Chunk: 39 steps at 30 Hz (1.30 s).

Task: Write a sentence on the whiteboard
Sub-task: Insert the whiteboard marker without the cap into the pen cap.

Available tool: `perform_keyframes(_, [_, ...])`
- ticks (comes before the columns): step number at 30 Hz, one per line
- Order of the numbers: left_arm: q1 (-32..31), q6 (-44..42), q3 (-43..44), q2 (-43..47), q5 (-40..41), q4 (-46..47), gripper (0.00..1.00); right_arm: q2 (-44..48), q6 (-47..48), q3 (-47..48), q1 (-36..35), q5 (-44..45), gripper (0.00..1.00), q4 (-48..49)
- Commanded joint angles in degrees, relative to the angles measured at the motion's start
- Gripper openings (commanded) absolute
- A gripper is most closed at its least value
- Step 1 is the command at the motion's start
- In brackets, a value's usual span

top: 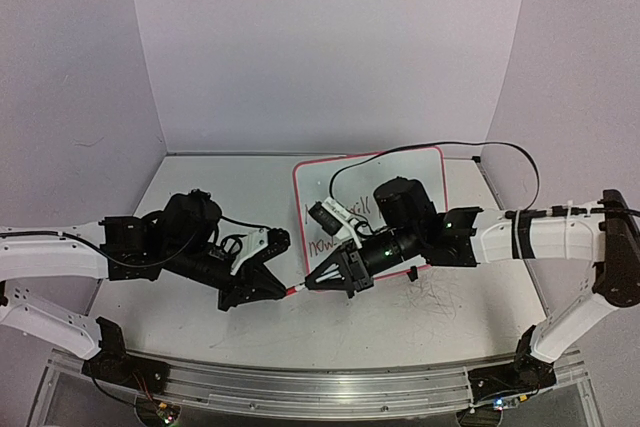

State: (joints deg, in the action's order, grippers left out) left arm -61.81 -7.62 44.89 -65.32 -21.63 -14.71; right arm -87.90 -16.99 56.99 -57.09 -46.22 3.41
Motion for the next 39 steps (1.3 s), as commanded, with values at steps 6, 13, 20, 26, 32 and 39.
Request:
perform_keyframes(6, [-1.4,-2.7,5.8,-1.6,7.5,5.7,0.0,-1.7,-4.0,0.9,-0.9,-3.9,0.0,6.2])
perform_keyframes(13, [-3.1,-3.1,6.8,-2.1,12.8,5.8,0.0,-2.4,-9.2,-0.1,-1.0,-3.2,0.0,9.1])
perform_keyframes(20, [-4.9,-3.3,7.4,-3.1,18.5,5.9,0.0,-2.4,-17.1,-1.8,-1.1,-1.9,0.0,14.5])
perform_keyframes(26, [-6.1,-2.1,7.3,-3.3,23.2,6.2,0.0,-2.5,-23.8,-5.0,-1.1,-0.1,0.0,20.1])
perform_keyframes(32, [-6.0,4.5,5.9,2.0,31.2,6.2,0.22,1.1,-20.0,-9.4,-1.0,11.1,0.0,19.8])
perform_keyframes(39, [-6.0,18.7,2.7,14.8,36.0,5.6,0.76,-1.8,-6.4,-10.3,-5.4,28.7,0.0,18.0])
